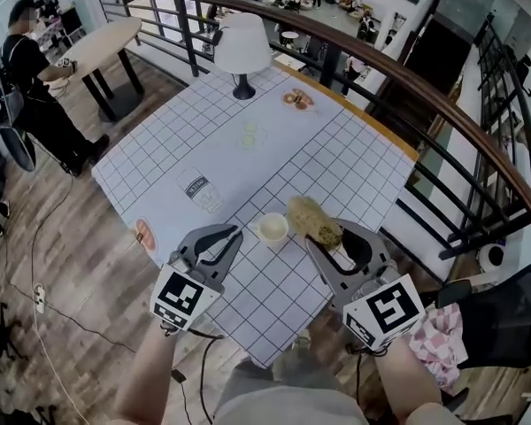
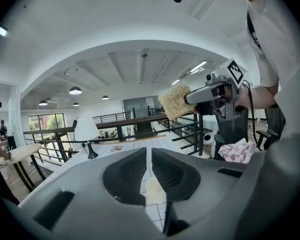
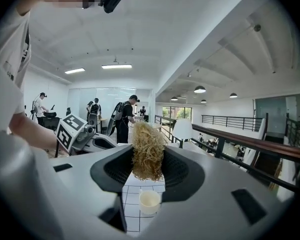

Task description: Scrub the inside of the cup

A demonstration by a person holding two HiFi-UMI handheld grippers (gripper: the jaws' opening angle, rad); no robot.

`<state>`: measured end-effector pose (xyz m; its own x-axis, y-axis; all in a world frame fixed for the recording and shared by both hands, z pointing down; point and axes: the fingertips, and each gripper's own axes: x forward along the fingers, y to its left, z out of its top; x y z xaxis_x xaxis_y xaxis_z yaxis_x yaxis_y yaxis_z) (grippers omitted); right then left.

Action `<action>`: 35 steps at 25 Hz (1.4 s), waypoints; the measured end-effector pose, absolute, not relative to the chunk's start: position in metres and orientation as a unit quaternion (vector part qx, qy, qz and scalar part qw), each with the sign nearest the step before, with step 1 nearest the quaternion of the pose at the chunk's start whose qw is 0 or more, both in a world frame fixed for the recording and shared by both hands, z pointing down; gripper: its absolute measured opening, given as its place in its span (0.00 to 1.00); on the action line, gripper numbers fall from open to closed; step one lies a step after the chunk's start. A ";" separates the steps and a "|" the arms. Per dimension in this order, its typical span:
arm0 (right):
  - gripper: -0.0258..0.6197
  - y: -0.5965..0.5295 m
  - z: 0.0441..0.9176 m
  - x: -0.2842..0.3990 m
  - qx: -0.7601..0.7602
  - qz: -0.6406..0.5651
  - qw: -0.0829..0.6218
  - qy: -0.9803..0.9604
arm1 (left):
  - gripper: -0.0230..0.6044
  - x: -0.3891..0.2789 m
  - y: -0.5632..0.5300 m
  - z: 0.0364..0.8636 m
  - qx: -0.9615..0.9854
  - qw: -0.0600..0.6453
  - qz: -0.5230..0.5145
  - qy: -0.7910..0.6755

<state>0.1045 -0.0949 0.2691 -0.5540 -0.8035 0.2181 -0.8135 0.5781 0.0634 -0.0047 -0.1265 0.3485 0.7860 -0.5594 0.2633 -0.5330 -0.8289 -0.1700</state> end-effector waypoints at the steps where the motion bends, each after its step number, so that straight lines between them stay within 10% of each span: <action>1: 0.28 -0.101 0.274 0.103 0.456 0.024 0.118 -0.882 | 0.07 -0.003 -0.131 0.358 -0.945 0.042 -0.160 0.281; 5: 0.28 -0.123 0.304 0.096 0.439 0.040 0.151 -0.885 | 0.23 0.013 -0.143 0.402 -0.958 0.023 -0.183 0.221; 35: 0.28 -0.167 0.496 0.093 0.375 0.181 0.277 -0.866 | 0.16 0.032 -0.195 0.590 -0.940 0.068 -0.311 0.121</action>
<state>0.0925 -0.1665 0.4956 -0.5644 -0.5499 0.6157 -0.7504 0.6526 -0.1050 0.0320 -0.1948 0.5899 0.7771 -0.2693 0.5688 -0.1849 -0.9616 -0.2027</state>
